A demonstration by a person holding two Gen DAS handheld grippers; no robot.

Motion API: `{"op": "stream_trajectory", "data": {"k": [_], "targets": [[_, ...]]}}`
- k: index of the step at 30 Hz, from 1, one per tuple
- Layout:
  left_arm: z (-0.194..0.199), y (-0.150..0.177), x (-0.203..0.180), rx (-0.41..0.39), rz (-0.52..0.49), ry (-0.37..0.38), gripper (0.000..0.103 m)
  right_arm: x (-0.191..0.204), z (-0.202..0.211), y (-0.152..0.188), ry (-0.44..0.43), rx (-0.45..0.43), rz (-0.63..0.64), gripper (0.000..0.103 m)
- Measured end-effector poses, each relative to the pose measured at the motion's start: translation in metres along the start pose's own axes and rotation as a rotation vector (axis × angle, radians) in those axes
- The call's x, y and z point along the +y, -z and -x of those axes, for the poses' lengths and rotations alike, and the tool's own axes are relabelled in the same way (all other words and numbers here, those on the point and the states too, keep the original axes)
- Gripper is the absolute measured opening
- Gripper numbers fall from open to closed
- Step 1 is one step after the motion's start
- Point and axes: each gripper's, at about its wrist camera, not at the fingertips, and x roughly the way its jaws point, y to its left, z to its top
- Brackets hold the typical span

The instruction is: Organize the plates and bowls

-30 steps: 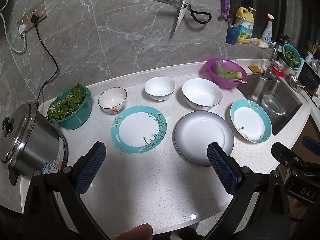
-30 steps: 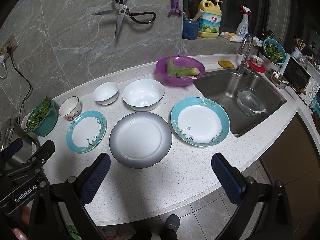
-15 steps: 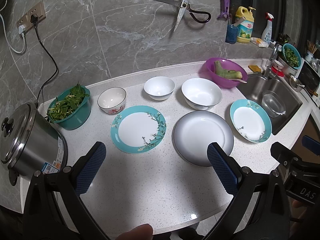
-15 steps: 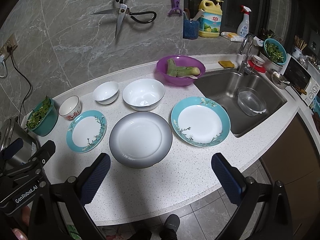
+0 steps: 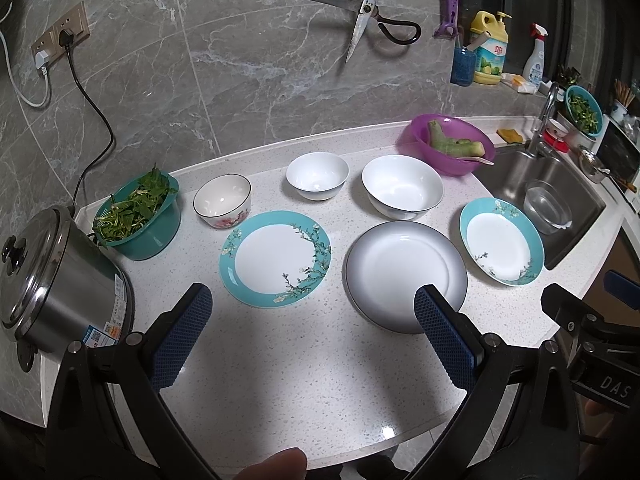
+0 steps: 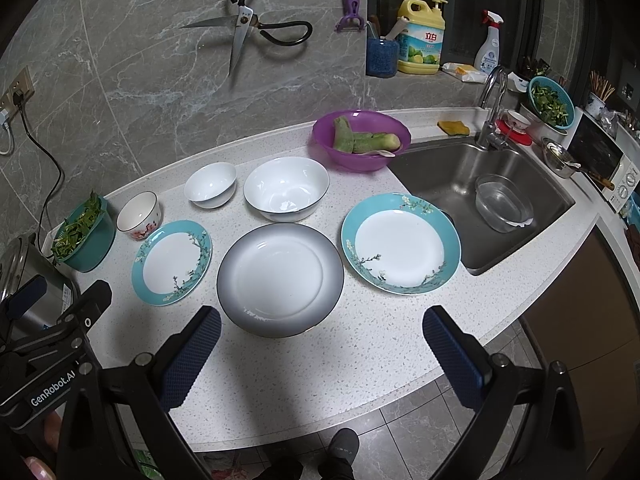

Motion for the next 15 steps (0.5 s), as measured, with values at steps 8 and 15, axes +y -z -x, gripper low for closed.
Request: {"op": "stream_trajectory", "data": {"k": [8,15], "targets": [[-0.001,0.000,0.000,0.001,0.001,0.000,0.103,-0.001,-0.003,0.000,-0.005,0.005,0.003,0.103],[-0.011,0.000,-0.006,0.012,0.005,-0.008,0.103,-0.008,-0.010,-0.004,-0.016,0.015,0.010,0.103]]}}
